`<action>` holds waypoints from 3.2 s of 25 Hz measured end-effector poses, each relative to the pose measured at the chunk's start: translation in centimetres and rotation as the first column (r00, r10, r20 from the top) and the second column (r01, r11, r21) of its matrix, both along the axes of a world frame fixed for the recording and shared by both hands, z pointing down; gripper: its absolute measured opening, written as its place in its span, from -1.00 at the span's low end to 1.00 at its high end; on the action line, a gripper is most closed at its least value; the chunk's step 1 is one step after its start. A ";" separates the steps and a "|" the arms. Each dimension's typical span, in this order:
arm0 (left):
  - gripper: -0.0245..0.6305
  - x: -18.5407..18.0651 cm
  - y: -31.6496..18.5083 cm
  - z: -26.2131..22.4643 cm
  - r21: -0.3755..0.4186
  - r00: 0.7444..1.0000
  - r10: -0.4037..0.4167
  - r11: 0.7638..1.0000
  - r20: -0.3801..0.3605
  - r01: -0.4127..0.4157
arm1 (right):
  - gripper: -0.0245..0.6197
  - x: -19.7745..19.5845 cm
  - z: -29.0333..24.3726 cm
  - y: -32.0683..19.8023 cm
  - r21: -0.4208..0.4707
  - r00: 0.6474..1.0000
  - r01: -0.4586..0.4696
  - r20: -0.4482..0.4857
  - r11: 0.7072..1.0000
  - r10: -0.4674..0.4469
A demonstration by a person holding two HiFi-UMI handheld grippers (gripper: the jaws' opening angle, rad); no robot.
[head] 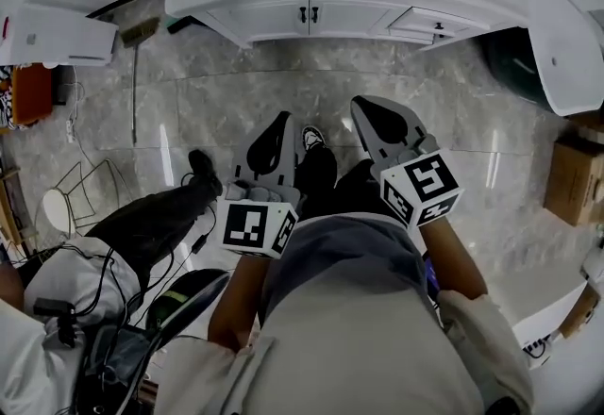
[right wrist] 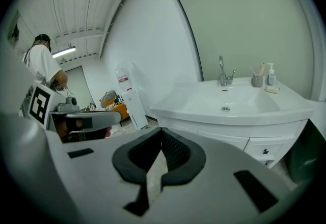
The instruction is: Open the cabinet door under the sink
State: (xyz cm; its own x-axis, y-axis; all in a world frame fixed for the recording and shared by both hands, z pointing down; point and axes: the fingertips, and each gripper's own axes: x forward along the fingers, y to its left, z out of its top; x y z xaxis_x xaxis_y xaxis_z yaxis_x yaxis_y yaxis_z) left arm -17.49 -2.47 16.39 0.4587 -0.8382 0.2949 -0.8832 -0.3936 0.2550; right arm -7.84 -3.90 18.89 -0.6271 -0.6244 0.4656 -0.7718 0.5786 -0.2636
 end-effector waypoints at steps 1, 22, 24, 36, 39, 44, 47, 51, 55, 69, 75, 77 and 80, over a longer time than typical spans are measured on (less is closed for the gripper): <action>-0.92 -0.2 -0.2 0.1 0.001 1.000 0.003 1.000 0.005 -0.003 | -0.90 -0.3 0.3 -0.3 -0.001 1.000 0.001 0.003 1.000 -0.001; -0.92 -0.1 -3.6 6.6 -0.075 0.999 -0.043 0.996 -0.002 0.043 | -0.89 0.3 9.4 -8.2 -0.006 0.999 -0.051 -0.017 0.999 0.051; -0.92 -0.1 -3.9 7.4 -0.085 0.998 -0.055 0.995 0.003 0.055 | -0.89 0.3 10.5 -8.9 -0.008 0.998 -0.054 -0.018 0.999 0.054; -0.92 0.7 -4.5 12.6 -0.148 0.996 -0.090 0.985 -0.005 0.089 | -0.89 0.3 18.1 -13.9 0.010 0.996 -0.060 -0.067 0.998 0.061; -0.92 0.6 -4.5 13.4 -0.150 0.995 -0.098 0.984 -0.005 0.096 | -0.89 0.0 19.8 -15.1 0.017 0.994 -0.065 -0.085 0.998 0.066; -0.92 0.0 -4.3 15.6 -0.171 0.994 -0.113 0.979 -0.002 0.111 | -0.89 -0.6 23.2 -16.4 -0.006 0.993 -0.079 -0.083 0.997 0.079; -0.92 -0.7 -3.9 16.9 -0.195 0.990 -0.143 0.971 -0.015 0.137 | -0.89 -1.1 25.1 -17.0 -0.023 0.993 -0.076 -0.088 0.997 0.074; -0.92 -1.3 -3.3 18.7 -0.221 0.988 -0.152 0.964 -0.007 0.147 | -0.89 -1.8 27.2 -17.9 -0.029 0.993 -0.070 -0.095 0.997 0.067; -0.92 -1.2 -2.9 20.1 -0.233 0.990 -0.140 0.963 0.002 0.137 | -0.89 -1.7 29.0 -19.2 -0.029 0.992 -0.071 -0.108 0.997 0.067; -0.92 -1.5 -3.2 23.0 -0.256 0.991 -0.130 0.958 0.018 0.131 | -0.89 -1.9 35.0 -23.9 -0.054 0.983 -0.131 -0.137 0.990 0.123; -0.92 -1.5 -3.6 22.8 -0.262 0.991 -0.131 0.957 0.005 0.128 | -0.87 -2.6 36.9 -25.0 -0.091 0.979 -0.154 -0.145 0.984 0.140; -0.92 -1.8 -3.6 22.9 -0.262 0.991 -0.132 0.956 0.010 0.130 | -0.83 -2.7 37.5 -25.3 -0.099 0.978 -0.166 -0.143 0.981 0.151; -0.92 -2.2 -3.8 23.5 -0.269 0.990 -0.140 0.953 0.024 0.142 | -0.79 -2.8 38.2 -25.8 -0.107 0.976 -0.176 -0.144 0.978 0.160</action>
State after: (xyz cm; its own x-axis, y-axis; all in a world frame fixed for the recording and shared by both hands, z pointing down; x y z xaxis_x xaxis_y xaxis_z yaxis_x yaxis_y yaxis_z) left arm -19.73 -6.25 39.88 0.3396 -0.7837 0.5202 -0.9262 -0.1823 0.3300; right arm -10.69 -29.73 57.04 -0.4444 -0.6509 0.6154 -0.8884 0.4082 -0.2099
